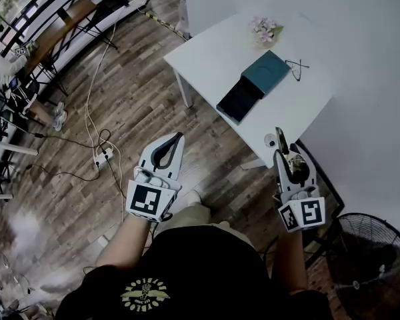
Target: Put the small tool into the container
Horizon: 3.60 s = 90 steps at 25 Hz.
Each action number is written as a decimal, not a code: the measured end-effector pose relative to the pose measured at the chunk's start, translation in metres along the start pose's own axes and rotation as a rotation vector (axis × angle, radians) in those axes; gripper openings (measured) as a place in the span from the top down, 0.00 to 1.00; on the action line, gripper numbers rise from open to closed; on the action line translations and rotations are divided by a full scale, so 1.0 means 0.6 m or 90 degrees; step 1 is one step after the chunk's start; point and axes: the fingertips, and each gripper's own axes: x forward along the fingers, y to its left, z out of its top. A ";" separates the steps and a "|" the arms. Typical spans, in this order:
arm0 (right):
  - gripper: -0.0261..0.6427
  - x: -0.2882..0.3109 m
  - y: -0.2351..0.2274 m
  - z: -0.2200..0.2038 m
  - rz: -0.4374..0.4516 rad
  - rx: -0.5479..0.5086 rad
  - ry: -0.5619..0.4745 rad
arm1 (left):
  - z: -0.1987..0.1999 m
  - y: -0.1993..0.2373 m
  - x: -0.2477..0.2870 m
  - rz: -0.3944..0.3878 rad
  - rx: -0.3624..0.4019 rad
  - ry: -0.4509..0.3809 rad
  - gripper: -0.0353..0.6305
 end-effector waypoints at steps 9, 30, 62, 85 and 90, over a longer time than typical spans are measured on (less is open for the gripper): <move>0.70 0.038 0.020 0.027 -0.046 -0.001 -0.009 | 0.000 0.056 0.035 -0.056 -0.003 -0.009 0.94; 0.70 0.078 0.029 0.055 -0.100 -0.009 -0.020 | -0.008 0.115 0.073 -0.101 -0.012 -0.015 0.94; 0.70 0.114 0.028 0.040 -0.087 0.001 -0.006 | -0.031 0.127 0.092 -0.099 -0.029 0.011 0.94; 0.70 0.274 -0.102 0.025 -0.045 0.017 0.015 | -0.046 0.164 0.268 -0.081 -0.024 0.044 0.94; 0.70 0.321 -0.139 0.025 -0.034 0.022 0.014 | -0.038 0.177 0.331 -0.080 -0.013 0.044 0.94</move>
